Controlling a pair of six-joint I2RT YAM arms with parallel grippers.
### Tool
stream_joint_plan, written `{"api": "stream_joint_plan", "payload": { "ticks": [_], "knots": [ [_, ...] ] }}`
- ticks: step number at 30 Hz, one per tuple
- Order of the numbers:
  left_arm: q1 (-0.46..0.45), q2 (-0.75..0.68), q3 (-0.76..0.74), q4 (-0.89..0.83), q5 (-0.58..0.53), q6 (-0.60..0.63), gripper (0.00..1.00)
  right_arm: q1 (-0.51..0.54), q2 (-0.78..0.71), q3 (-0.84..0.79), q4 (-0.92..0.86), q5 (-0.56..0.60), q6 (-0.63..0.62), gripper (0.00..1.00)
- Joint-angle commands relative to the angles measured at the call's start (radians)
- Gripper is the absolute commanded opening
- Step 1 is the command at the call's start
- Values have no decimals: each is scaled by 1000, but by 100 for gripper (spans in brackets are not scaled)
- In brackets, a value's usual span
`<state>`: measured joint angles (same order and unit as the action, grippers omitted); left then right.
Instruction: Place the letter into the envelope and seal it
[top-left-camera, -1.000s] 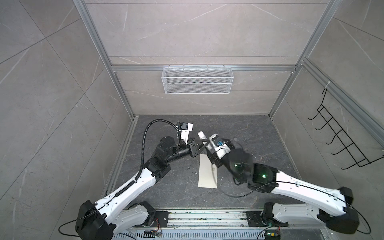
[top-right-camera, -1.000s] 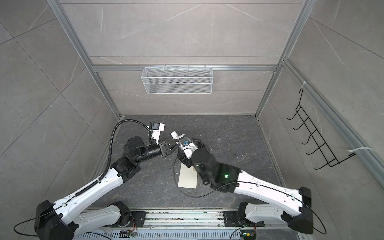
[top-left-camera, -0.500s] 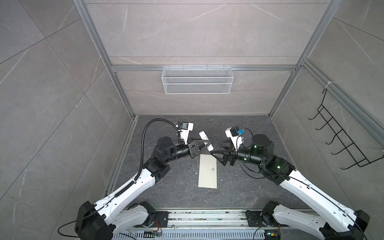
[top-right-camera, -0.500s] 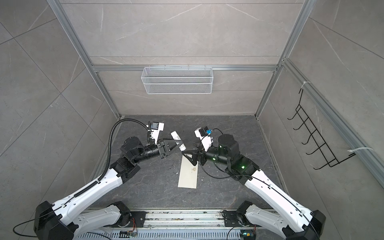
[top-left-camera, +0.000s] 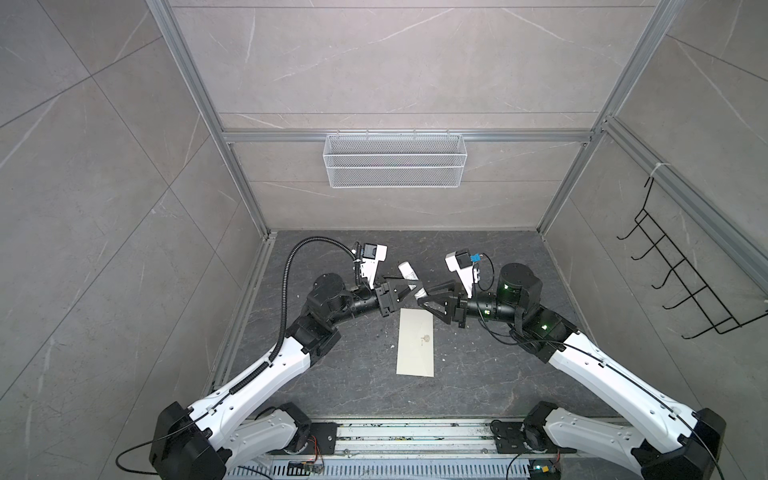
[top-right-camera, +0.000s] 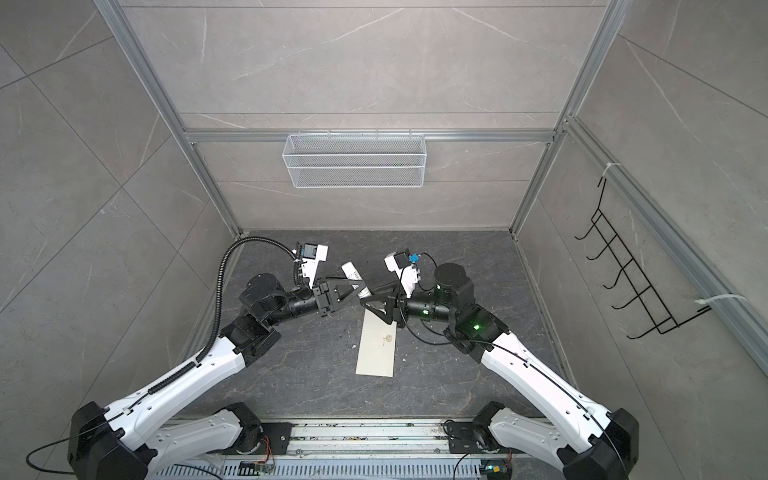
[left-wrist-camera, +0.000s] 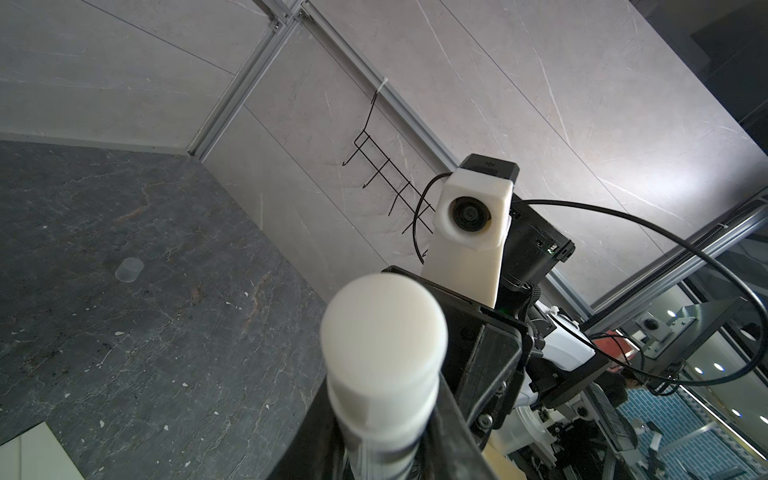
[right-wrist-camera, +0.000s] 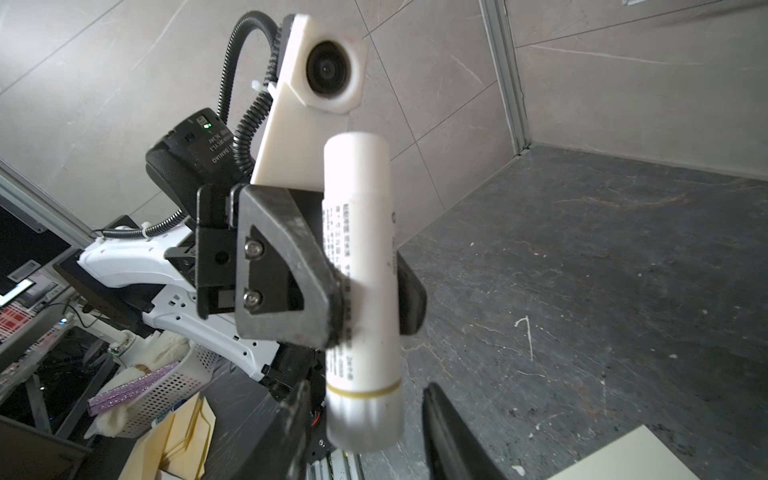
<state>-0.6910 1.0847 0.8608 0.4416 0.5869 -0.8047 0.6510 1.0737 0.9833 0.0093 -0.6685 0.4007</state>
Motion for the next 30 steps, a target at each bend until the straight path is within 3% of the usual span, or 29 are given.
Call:
{"api": "stream_joint_plan", "payload": {
  "ticks": [1,13,19,22,25,30],
  "knots": [
    [0,-6,10,68,28,-6,0,-4,9,-2,55,-29,24,40],
    [-1,3,0,73,24,-13,0,-4,21,4,83,-1,45,18],
    [-1,1,1,26,2,10,0,-2,27,61,-70,162,-11,0],
    [-1,6,7,-14,-18,25,0,9,24,91,-144,292,-43,0],
    [-2,13,10,-44,-36,35,0,78,19,129,-225,511,-112,0],
    [-1,30,14,-63,-43,39,0,307,54,204,-306,1065,-275,0]
  ]
}}
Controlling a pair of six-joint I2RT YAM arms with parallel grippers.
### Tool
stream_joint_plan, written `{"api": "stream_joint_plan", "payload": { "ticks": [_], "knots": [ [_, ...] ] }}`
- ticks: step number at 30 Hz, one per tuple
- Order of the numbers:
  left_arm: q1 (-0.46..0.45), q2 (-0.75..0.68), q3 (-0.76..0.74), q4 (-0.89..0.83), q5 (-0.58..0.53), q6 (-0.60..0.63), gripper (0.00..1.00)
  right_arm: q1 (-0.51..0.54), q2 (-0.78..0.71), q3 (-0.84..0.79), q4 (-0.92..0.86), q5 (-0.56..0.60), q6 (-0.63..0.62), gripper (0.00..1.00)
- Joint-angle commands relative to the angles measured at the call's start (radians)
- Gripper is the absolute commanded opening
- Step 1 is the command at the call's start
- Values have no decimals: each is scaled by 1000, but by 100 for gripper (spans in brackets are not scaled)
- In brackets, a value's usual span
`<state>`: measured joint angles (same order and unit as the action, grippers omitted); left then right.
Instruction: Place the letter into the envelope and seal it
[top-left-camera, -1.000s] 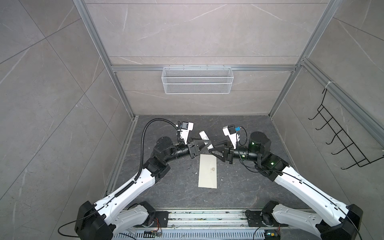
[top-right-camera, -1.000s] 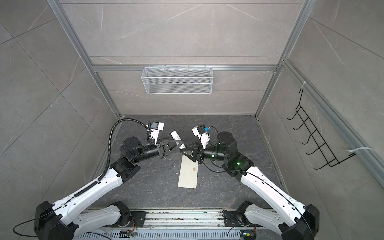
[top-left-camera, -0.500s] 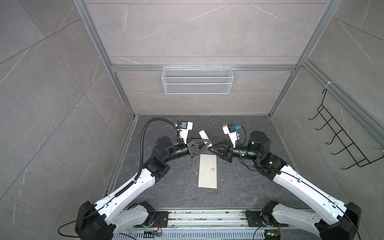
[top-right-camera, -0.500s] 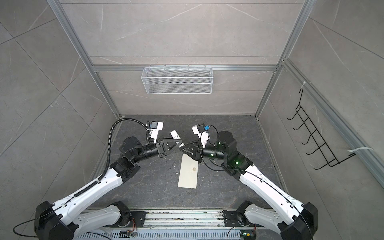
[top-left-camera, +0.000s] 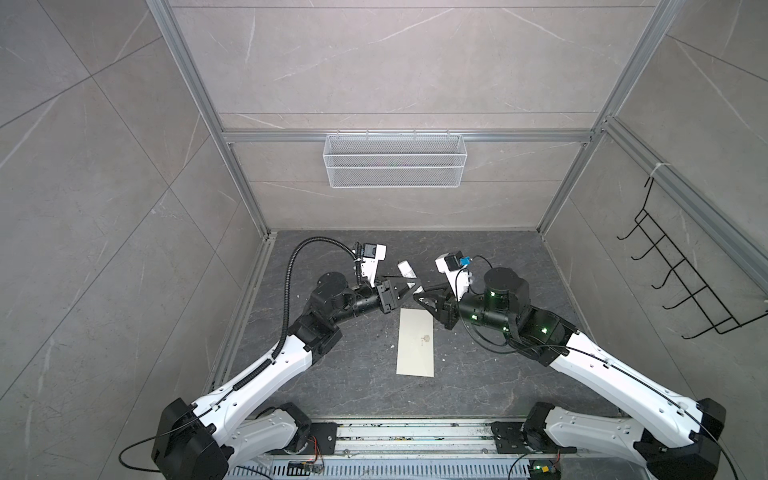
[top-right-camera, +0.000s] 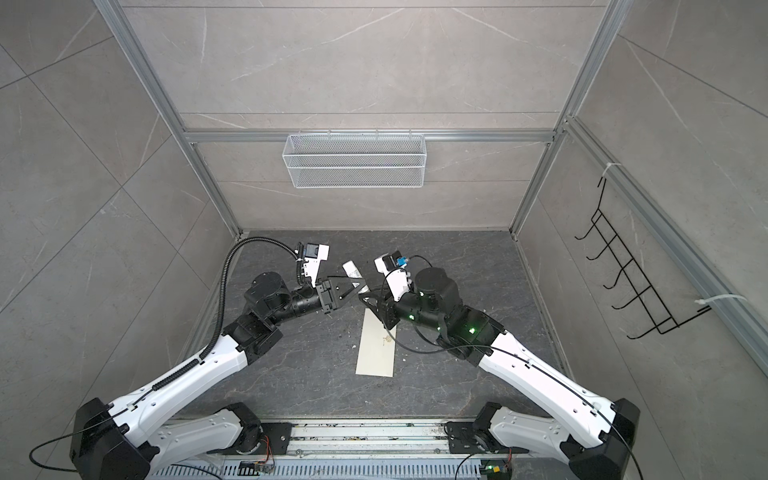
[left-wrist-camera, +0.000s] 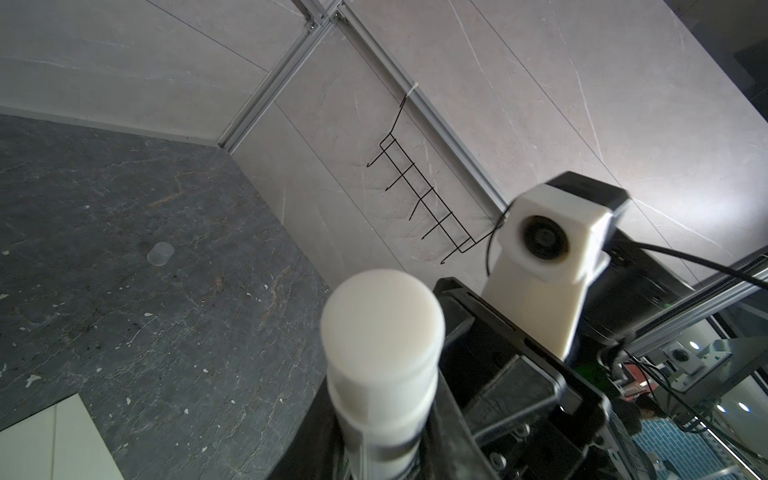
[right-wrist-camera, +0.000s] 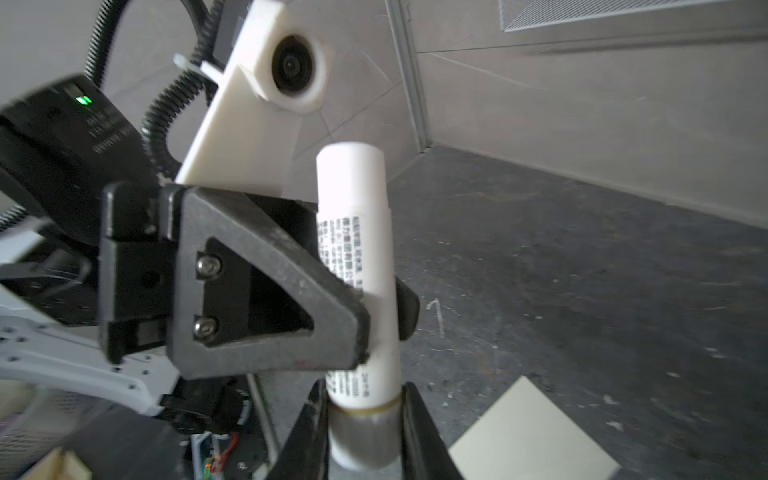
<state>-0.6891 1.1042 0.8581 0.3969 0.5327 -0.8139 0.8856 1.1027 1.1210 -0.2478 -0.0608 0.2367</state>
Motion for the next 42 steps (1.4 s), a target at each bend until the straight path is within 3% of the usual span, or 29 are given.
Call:
{"api": "stream_joint_plan", "payload": {
  "ticks": [1,6,11,14,18,20,24,25,28,29,31,34,37,42],
  "knots": [
    [-4,12,18,-20,10,48,0,118,42,80,-51,555,-146,0],
    [-3,19,20,-24,7,51,0,302,170,144,7,989,-348,0],
    [-3,22,22,-29,7,53,0,404,362,188,197,1296,-662,0],
    [-4,21,21,-32,4,57,0,417,424,193,254,1334,-753,0],
    [-3,19,21,-37,2,60,0,423,420,191,231,1303,-716,0],
    [-3,14,20,-35,4,60,0,422,368,192,132,1204,-596,3],
    [-1,-5,13,-9,11,49,0,362,164,128,17,789,-350,28],
    [-2,-10,13,-4,15,47,0,325,117,98,16,668,-292,37],
    [-1,-19,15,19,30,36,0,172,-4,43,-1,229,-171,76],
    [0,-21,15,27,36,30,0,117,-27,39,-12,84,-137,83],
    [1,-25,15,59,49,13,0,54,-53,37,-24,-89,-103,89],
    [1,-29,13,110,70,-14,0,-10,-66,35,-31,-247,-67,91],
    [1,-27,16,145,92,-37,0,-63,-60,24,-5,-357,-27,89],
    [2,-29,13,168,104,-53,0,-116,-49,-10,41,-424,18,81]
  ]
}}
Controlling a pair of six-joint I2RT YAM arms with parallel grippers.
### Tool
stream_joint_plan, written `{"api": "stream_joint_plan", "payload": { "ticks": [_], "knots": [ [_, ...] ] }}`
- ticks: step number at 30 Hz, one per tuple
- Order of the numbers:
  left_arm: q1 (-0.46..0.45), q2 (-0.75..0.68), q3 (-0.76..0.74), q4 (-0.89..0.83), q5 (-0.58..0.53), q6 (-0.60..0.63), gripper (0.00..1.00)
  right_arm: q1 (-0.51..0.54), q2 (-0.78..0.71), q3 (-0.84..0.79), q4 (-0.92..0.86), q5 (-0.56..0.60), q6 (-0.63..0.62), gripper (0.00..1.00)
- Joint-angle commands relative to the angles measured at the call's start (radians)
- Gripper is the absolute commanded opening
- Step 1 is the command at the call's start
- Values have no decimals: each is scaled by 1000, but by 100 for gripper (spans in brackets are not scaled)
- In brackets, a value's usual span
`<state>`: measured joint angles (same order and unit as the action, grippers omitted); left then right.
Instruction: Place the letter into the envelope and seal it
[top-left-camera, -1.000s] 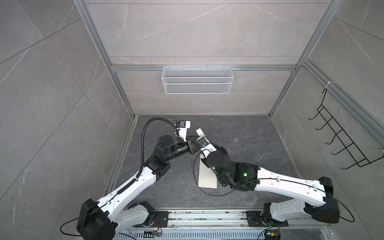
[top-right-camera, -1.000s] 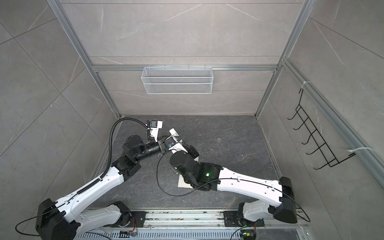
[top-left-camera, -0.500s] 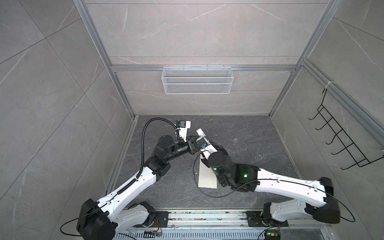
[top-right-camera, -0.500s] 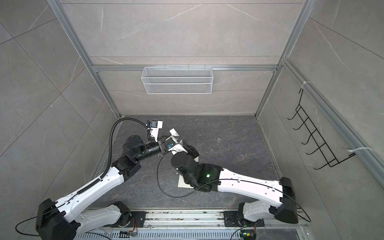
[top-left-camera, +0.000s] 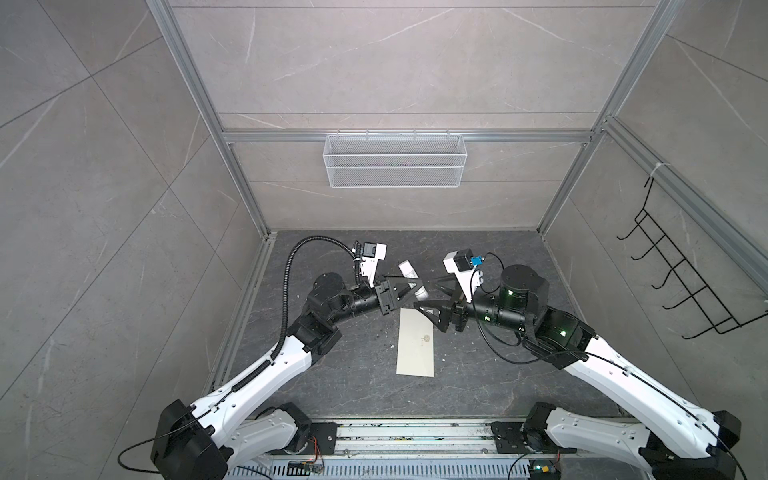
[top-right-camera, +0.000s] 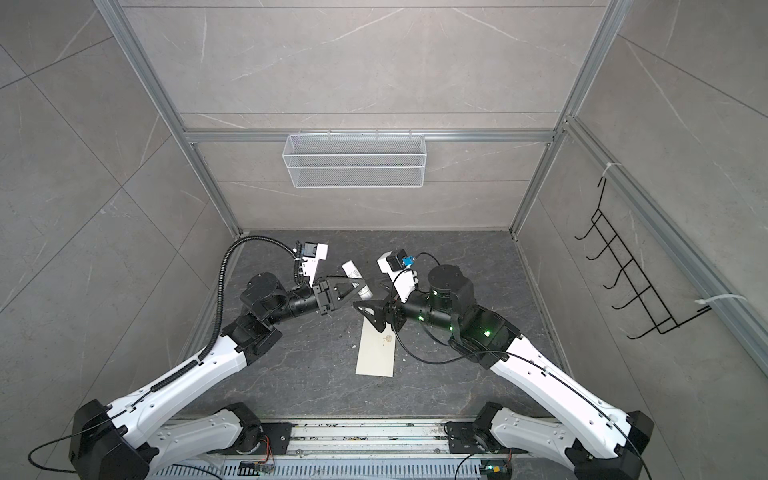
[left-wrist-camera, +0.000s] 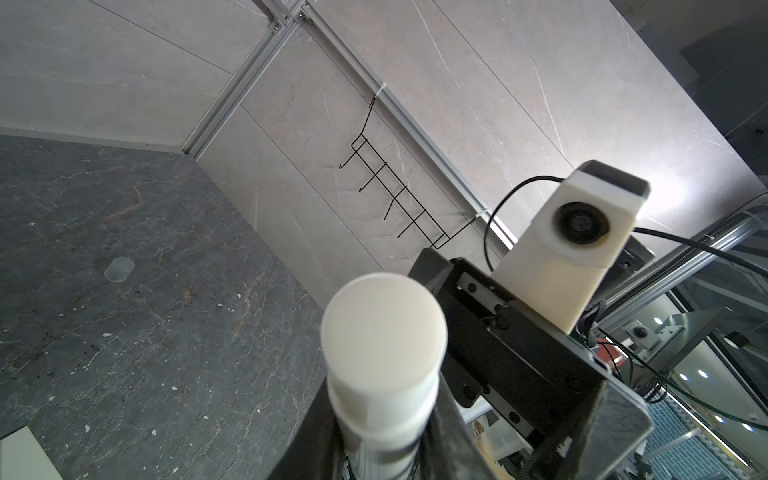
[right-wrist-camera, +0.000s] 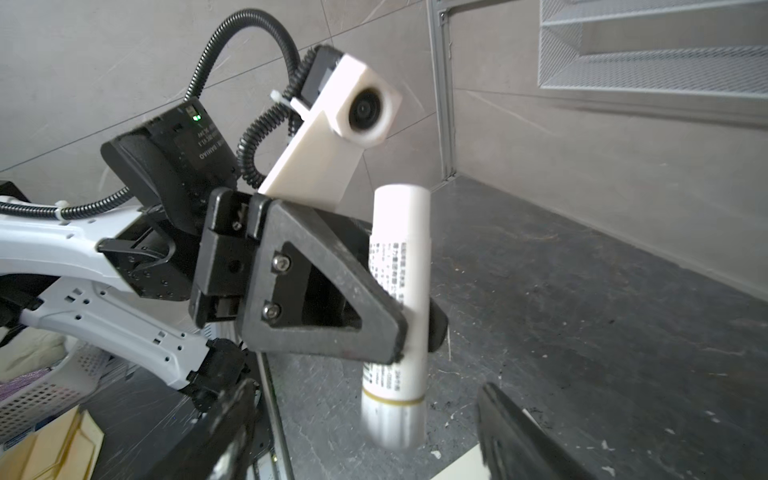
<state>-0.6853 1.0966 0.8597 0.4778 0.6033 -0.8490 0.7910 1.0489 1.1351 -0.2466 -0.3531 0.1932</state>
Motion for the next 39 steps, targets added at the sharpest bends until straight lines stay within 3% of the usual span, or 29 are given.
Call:
{"api": "stream_joint_plan", "payload": {
  "ticks": [1,14,17,25,28,31,35,39],
  "knots": [
    [-2,-24,12,86,34,-18,0,-31,3,-36,56,-143,74,79],
    [-1,-20,11,88,39,-21,0,-86,31,-70,169,-236,165,41],
    [-1,-20,12,85,39,-21,0,-88,32,-70,176,-230,176,27],
    [-2,-21,23,-5,12,33,0,-88,16,-36,97,-73,147,2],
    [-2,-18,34,-79,-18,71,0,-80,34,4,27,38,113,0],
    [-2,-11,39,-122,-43,91,0,16,55,58,-62,315,19,0],
    [-2,2,38,-132,-55,93,0,250,124,126,-103,852,-150,0],
    [-2,12,41,-133,-58,94,0,421,260,178,-48,1280,-339,0]
  ]
}}
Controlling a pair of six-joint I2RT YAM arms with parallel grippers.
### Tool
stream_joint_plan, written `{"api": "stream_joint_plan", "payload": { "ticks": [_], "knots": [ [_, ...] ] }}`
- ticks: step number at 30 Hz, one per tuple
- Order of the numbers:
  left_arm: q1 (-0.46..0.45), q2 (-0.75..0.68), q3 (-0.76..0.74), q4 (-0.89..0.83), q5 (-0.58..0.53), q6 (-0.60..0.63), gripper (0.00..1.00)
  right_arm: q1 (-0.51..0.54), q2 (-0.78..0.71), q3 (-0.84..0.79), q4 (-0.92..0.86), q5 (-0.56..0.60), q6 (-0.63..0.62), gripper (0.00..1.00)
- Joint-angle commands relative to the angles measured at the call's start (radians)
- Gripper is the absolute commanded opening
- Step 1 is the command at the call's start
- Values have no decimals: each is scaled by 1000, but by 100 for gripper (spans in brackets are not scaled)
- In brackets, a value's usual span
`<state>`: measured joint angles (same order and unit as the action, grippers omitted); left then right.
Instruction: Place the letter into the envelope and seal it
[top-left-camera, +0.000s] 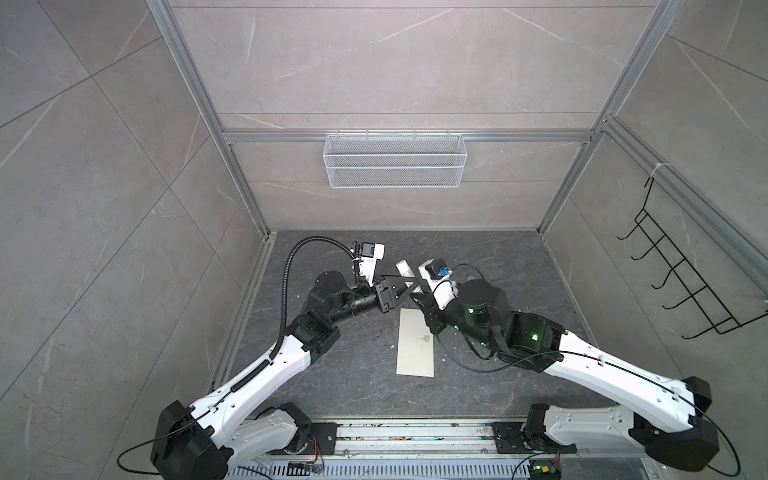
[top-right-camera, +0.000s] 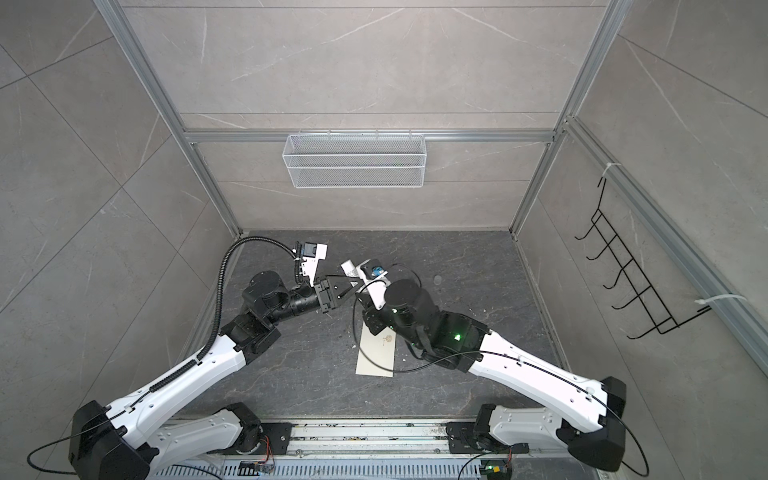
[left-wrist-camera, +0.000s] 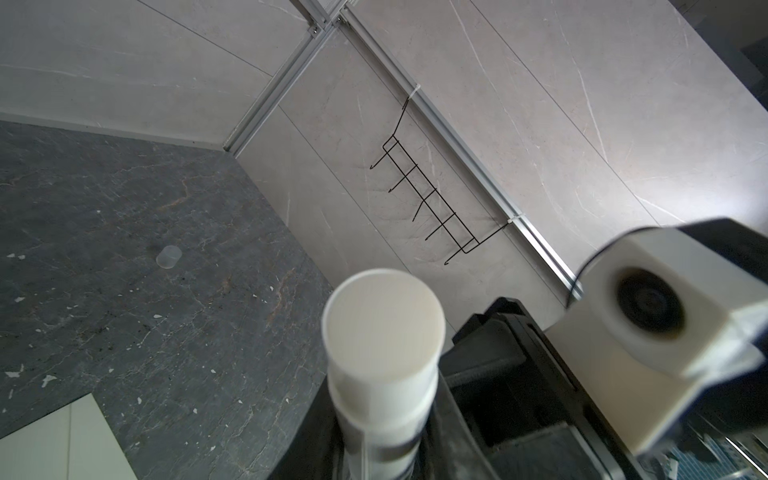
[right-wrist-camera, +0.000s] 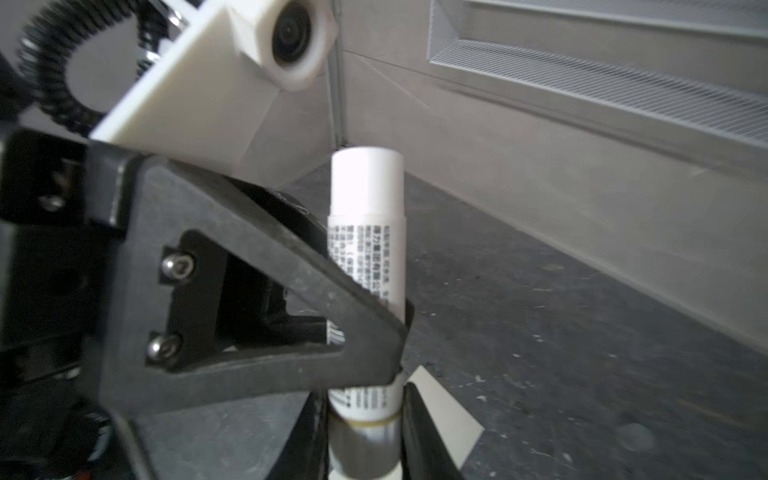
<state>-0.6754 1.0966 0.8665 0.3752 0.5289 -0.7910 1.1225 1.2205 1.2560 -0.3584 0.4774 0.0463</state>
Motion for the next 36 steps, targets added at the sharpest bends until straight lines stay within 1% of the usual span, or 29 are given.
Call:
{"api": "stream_joint_plan", "payload": {
  "ticks": [1,3,6,8,10,11,13,14,16,17,20,21,22,24,27,28,31,33,36],
  "knots": [
    [-12,14,34,-30,16,36,0,111,122,67,86,519,-235,0],
    [-13,16,35,-31,14,37,0,148,198,82,147,649,-337,0],
    [-13,17,34,-33,10,39,0,176,275,88,245,740,-461,0],
    [-12,17,32,-33,8,37,0,181,295,87,263,740,-485,0],
    [-12,16,32,-36,8,41,0,183,295,85,258,727,-472,0],
    [-13,13,32,-38,6,42,0,183,280,80,248,703,-445,2],
    [-11,8,31,-38,3,43,0,181,221,52,215,619,-370,12],
    [-13,4,29,-39,3,44,0,177,178,28,208,558,-330,20],
    [-11,-4,26,-38,5,44,0,144,86,-7,149,382,-222,40],
    [-11,-8,28,-38,4,47,0,108,39,-23,112,257,-154,50],
    [-11,-18,31,-31,10,49,0,-7,-74,-86,86,-99,-28,88],
    [-11,-20,32,-26,15,49,0,-51,-102,-106,85,-212,7,97],
    [-11,-21,35,-24,21,48,0,-89,-122,-121,86,-304,30,99],
    [-11,-20,37,-9,33,40,0,-174,-150,-152,94,-507,83,99],
    [-12,-20,32,16,48,29,0,-267,-170,-187,126,-714,141,99],
    [-11,-20,30,23,51,26,0,-297,-173,-198,147,-784,164,97],
    [-11,-19,26,37,58,16,0,-362,-167,-230,219,-931,229,95],
    [-12,-18,24,48,63,10,0,-388,-157,-244,248,-970,251,92],
    [-11,-20,22,51,65,7,0,-416,-151,-268,295,-1002,278,83]
  ]
}}
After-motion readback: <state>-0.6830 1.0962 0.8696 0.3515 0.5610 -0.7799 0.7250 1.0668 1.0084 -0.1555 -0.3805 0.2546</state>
